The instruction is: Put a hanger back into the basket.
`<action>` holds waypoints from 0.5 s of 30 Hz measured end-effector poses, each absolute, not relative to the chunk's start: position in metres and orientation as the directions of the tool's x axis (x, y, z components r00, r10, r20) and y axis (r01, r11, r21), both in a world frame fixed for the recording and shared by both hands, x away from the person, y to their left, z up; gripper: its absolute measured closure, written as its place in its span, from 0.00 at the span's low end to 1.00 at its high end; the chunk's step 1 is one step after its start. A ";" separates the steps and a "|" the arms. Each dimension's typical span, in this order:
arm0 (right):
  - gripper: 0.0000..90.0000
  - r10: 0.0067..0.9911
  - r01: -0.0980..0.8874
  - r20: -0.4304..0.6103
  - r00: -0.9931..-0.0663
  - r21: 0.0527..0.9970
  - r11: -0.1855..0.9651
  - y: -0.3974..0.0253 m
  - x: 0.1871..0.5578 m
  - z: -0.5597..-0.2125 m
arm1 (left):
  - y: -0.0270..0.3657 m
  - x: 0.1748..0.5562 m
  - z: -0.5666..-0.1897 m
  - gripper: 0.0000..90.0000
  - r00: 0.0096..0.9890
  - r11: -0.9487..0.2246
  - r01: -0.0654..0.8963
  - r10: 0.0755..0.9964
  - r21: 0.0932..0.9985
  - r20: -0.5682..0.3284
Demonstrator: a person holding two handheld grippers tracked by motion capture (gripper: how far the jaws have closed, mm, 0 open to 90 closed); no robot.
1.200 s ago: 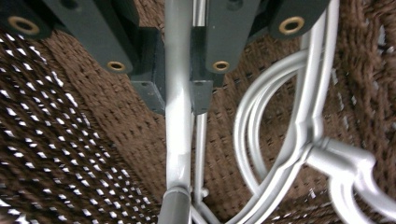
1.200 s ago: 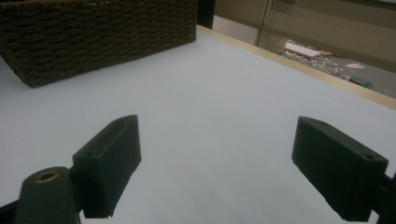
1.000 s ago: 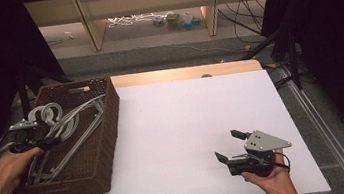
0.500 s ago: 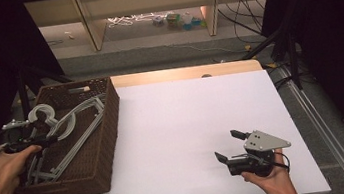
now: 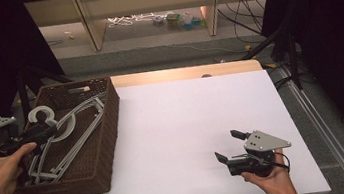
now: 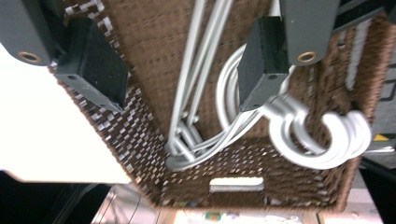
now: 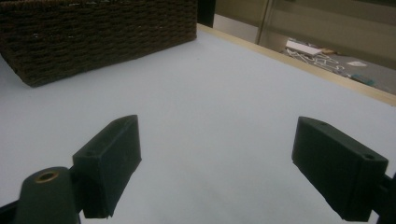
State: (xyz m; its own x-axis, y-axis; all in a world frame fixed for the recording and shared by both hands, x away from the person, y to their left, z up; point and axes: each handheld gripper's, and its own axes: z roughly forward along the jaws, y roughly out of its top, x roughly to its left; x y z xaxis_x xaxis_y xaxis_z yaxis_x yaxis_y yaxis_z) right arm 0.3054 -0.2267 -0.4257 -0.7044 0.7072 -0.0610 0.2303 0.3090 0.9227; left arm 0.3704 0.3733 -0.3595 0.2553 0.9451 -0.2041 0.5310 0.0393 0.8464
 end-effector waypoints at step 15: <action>0.18 0.707 0.230 -0.059 -0.705 0.924 0.306 -0.226 0.306 -0.426 | 0.322 0.343 -0.348 0.30 0.385 0.018 0.430 0.901 0.903 -0.202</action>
State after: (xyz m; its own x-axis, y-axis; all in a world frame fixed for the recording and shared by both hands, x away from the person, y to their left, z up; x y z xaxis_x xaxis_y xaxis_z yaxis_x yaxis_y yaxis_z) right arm 0.3060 -0.2265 -0.4260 -0.7046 0.7072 -0.0592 0.2297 0.3062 0.9238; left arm 0.3432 0.3224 -0.3478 0.3848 0.9007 -0.2015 0.4296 0.0185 0.9029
